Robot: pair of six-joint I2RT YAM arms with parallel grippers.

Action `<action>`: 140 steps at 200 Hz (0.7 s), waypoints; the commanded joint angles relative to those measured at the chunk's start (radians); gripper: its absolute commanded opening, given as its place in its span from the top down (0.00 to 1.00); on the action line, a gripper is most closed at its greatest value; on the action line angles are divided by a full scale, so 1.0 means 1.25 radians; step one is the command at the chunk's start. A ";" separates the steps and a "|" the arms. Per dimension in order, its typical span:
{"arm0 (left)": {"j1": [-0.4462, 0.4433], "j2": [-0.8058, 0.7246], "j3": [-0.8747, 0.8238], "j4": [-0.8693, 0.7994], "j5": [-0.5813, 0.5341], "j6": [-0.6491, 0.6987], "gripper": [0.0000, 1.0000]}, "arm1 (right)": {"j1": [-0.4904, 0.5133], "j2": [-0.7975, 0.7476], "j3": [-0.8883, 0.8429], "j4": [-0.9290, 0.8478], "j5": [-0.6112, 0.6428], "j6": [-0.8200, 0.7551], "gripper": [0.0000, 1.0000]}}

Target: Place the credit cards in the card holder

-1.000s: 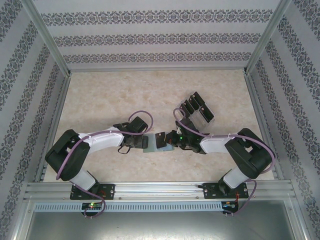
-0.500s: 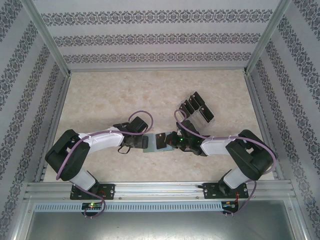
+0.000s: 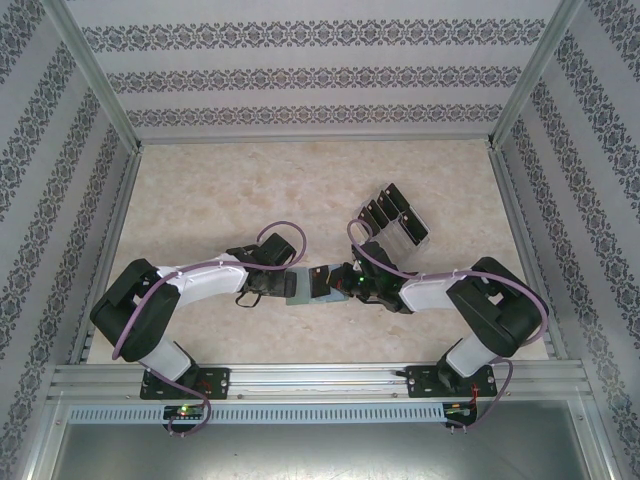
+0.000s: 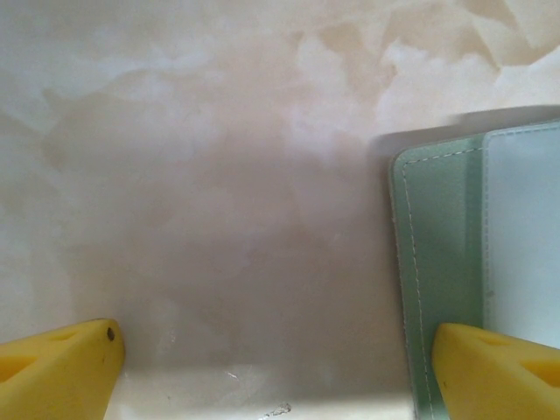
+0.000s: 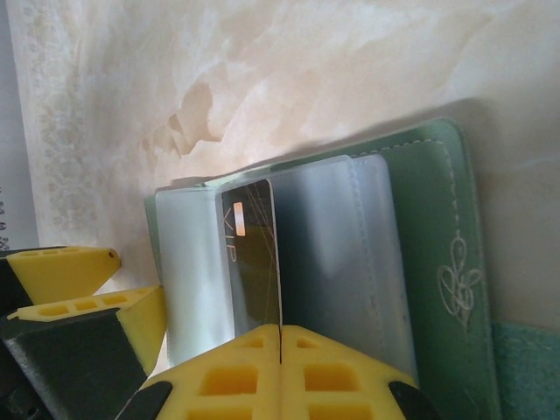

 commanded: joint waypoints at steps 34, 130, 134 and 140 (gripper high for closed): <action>0.007 0.002 -0.020 -0.008 0.010 0.004 0.08 | 0.007 0.007 -0.030 0.017 0.033 0.017 1.00; 0.004 0.023 0.001 -0.069 -0.051 0.030 0.09 | 0.008 0.019 -0.039 0.024 0.029 0.029 1.00; 0.003 0.025 0.001 -0.069 -0.051 0.031 0.09 | 0.009 0.021 -0.039 0.025 0.028 0.028 1.00; 0.002 0.029 0.001 -0.069 -0.051 0.031 0.09 | 0.009 0.024 -0.037 0.024 0.026 0.029 1.00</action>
